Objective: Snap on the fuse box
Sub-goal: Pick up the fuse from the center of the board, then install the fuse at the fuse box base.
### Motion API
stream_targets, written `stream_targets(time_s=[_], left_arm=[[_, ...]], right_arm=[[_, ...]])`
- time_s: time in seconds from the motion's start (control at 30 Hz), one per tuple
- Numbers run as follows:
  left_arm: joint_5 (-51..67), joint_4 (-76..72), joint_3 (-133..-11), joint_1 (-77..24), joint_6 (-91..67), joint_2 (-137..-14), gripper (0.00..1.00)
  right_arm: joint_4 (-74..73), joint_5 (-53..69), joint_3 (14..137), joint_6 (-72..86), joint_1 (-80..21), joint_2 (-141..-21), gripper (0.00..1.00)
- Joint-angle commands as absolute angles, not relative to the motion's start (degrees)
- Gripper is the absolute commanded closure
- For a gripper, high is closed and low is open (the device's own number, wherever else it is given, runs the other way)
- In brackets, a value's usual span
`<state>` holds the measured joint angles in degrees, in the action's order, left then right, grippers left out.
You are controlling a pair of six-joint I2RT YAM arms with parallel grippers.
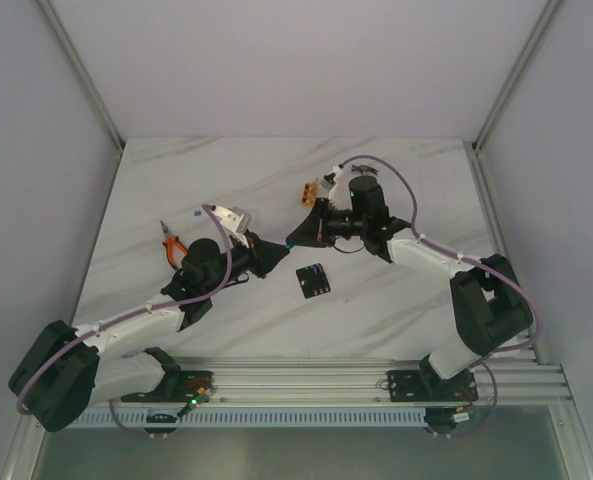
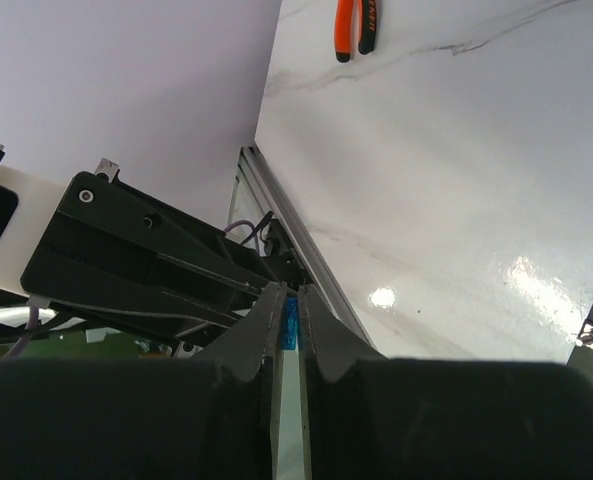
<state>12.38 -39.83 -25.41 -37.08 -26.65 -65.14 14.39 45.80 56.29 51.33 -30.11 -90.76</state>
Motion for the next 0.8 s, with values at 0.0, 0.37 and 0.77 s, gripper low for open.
stream_targets(time_s=[0.0,0.37,0.77], left_arm=[[13.0,-41.4,-24.8,-37.4,-26.1,-64.2,0.75],[10.1,-36.5,-23.1,-37.4,-35.1,-66.3,0.33],[12.0,-39.1,-22.5,-37.5,-48.1,-75.9,0.23]], right_arm=[[14.2,45.1,54.8,48.6,-30.0,-86.8,1.0],[4.2,23.6,45.1,33.4,-31.4,-75.6,1.0],[12.1,-5.0,34.0,22.8,-42.9,-71.6,1.0]])
